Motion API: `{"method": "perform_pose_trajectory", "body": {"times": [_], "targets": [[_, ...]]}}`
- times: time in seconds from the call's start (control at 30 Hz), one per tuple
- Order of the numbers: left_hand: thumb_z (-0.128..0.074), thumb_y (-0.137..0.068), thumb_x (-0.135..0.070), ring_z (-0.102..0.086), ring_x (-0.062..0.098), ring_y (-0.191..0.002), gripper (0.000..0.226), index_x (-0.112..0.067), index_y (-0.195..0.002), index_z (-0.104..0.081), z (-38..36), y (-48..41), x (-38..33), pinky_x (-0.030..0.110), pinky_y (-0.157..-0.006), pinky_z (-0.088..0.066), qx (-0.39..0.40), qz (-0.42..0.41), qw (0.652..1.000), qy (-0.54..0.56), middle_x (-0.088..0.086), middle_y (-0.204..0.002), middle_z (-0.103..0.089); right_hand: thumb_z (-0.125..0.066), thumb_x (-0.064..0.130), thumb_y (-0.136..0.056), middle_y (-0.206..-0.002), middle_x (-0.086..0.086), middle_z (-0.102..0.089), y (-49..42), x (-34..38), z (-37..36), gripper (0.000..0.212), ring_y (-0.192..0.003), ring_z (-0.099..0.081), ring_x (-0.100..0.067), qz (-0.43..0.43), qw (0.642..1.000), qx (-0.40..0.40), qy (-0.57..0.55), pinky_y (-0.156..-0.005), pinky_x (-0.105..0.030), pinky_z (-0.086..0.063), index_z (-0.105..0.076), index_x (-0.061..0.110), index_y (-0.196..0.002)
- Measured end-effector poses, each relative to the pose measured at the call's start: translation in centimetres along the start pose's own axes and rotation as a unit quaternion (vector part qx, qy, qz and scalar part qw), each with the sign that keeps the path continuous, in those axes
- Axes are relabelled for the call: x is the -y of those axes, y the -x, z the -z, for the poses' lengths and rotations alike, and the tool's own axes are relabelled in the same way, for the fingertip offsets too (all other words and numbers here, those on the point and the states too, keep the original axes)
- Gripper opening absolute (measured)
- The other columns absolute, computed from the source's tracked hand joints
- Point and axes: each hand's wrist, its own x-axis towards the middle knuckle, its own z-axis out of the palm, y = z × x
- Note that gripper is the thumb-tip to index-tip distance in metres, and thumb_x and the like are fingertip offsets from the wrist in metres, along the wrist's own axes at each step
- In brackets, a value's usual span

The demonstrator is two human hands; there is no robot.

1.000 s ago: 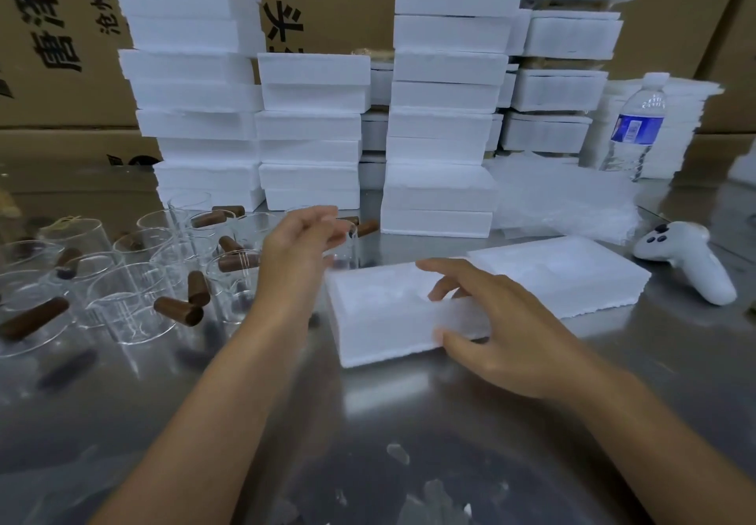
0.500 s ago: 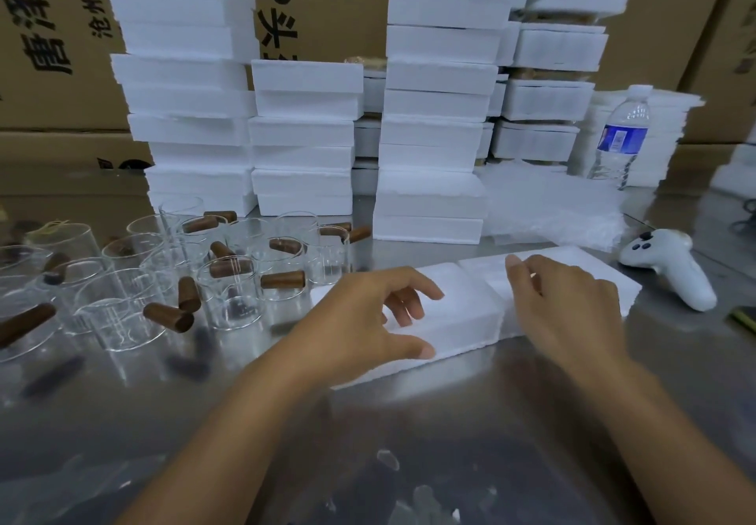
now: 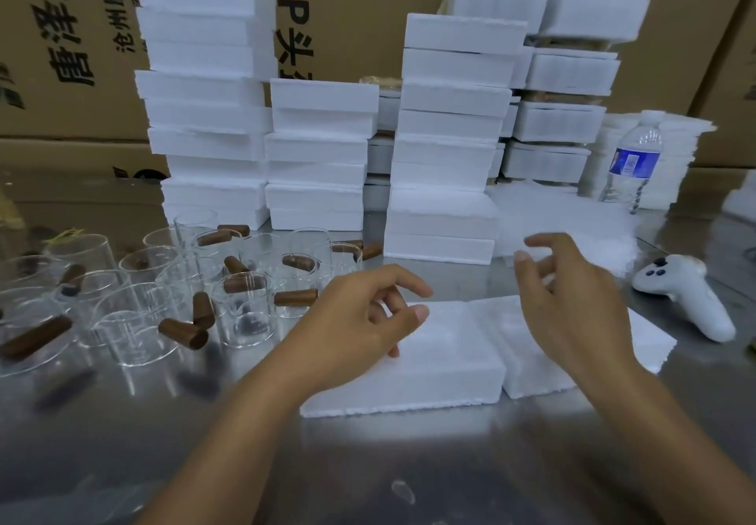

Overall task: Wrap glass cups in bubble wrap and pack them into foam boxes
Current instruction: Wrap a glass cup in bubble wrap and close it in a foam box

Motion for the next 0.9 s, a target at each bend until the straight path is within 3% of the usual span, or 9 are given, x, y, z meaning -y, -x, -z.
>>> {"method": "perform_pose_trajectory", "body": {"times": [0.13, 0.2, 0.3, 0.43, 0.53, 0.67, 0.73, 0.83, 0.9], "targets": [[-0.059, -0.091, -0.014, -0.067, 0.012, -0.063, 0.015, -0.027, -0.093, -0.065, 0.1, -0.6, 0.4, 0.023, -0.064, -0.053, -0.090, -0.008, 0.994, 0.054, -0.003, -0.071, -0.063, -0.052, 0.033, -0.091, -0.079, 0.018, -0.058, -3.6, 3.9, -2.4, 0.009, -0.076, -0.059, -0.012, 0.061, 0.993, 0.066, -0.076, -0.068, -0.030, -0.046, -0.058, 0.030, -0.097], [-0.056, -0.092, -0.007, -0.065, 0.009, -0.060, 0.017, -0.022, -0.095, -0.064, 0.2, -1.0, 0.5, 0.015, -0.058, -0.049, -0.172, 0.000, 0.979, 0.108, 0.004, -0.075, -0.064, -0.050, 0.028, -0.092, -0.097, 0.008, -0.063, -5.3, 6.0, -5.1, 0.015, -0.089, -0.059, -0.016, 0.099, 0.984, 0.137, -0.055, -0.081, -0.034, -0.048, -0.062, 0.025, -0.101], [-0.051, -0.096, -0.019, -0.063, 0.005, -0.063, 0.010, -0.020, -0.095, -0.060, 0.7, -1.5, 0.8, 0.016, -0.057, -0.051, -0.308, 0.041, 0.927, 0.210, -0.002, -0.078, -0.066, -0.045, 0.015, -0.094, -0.124, -0.003, -0.056, -6.6, 7.9, -9.3, 0.026, -0.110, -0.052, -0.022, 0.144, 0.958, 0.250, -0.002, -0.094, -0.037, -0.043, -0.058, 0.018, -0.116], [-0.042, -0.100, -0.025, -0.062, 0.012, -0.079, 0.017, -0.024, -0.091, -0.055, 1.2, -1.6, 1.5, 0.027, -0.072, -0.050, -0.384, 0.064, 0.895, 0.217, -0.005, -0.081, -0.061, -0.044, -0.002, -0.084, -0.115, -0.004, -0.056, -6.9, 7.6, -12.2, 0.042, -0.096, -0.051, -0.021, 0.144, 0.921, 0.354, 0.075, -0.078, -0.032, -0.042, -0.052, 0.020, -0.119], [-0.040, -0.101, -0.022, -0.062, 0.008, -0.075, 0.019, -0.026, -0.089, -0.055, 1.2, -1.6, 1.4, 0.021, -0.067, -0.049, -0.388, 0.059, 0.893, 0.222, -0.007, -0.077, -0.061, -0.048, 0.001, -0.083, -0.114, -0.001, -0.056, -7.0, 7.3, -12.6, 0.040, -0.100, -0.051, -0.020, 0.154, 0.921, 0.343, 0.106, -0.080, -0.032, -0.042, -0.052, 0.020, -0.118], [-0.039, -0.100, -0.016, -0.062, 0.010, -0.072, 0.023, -0.025, -0.086, -0.056, 1.3, -1.8, 1.2, 0.016, -0.058, -0.048, -0.386, 0.067, 0.888, 0.242, -0.005, -0.073, -0.060, -0.050, 0.007, -0.087, -0.102, -0.004, -0.053, -7.0, 6.9, -12.5, 0.018, -0.096, -0.049, -0.024, 0.235, 0.894, 0.305, 0.228, -0.071, -0.031, -0.029, -0.060, 0.018, -0.097], [-0.041, -0.099, -0.016, -0.062, 0.011, -0.074, 0.022, -0.024, -0.085, -0.056, 1.3, -1.7, 1.1, 0.017, -0.060, -0.050, -0.387, 0.071, 0.883, 0.257, -0.005, -0.073, -0.060, -0.050, 0.016, -0.092, -0.106, -0.001, -0.058, -7.0, 6.4, -11.9, 0.020, -0.100, -0.053, -0.023, 0.227, 0.892, 0.314, 0.231, -0.073, -0.029, -0.028, -0.064, 0.024, -0.104], [-0.049, -0.096, -0.018, -0.060, 0.010, -0.087, 0.013, -0.025, -0.088, -0.057, 1.4, -1.6, 1.1, 0.022, -0.074, -0.046, -0.392, 0.083, 0.870, 0.287, -0.007, -0.085, -0.062, -0.048, 0.024, -0.096, -0.107, 0.002, -0.055, -7.1, 5.7, -10.3, 0.021, -0.097, -0.055, -0.022, 0.222, 0.908, 0.286, 0.210, -0.074, -0.028, -0.029, -0.066, 0.026, -0.107], [-0.056, -0.093, -0.025, -0.057, 0.004, -0.096, 0.006, -0.027, -0.099, -0.057, 1.6, -1.6, 1.3, 0.017, -0.074, -0.039, -0.384, 0.094, 0.866, 0.306, -0.013, -0.099, -0.060, -0.049, 0.029, -0.096, -0.094, 0.004, -0.051, -7.0, 5.6, -8.9, 0.020, -0.087, -0.054, -0.021, 0.196, 0.935, 0.254, 0.153, -0.070, -0.030, -0.034, -0.067, 0.022, -0.101]]}}
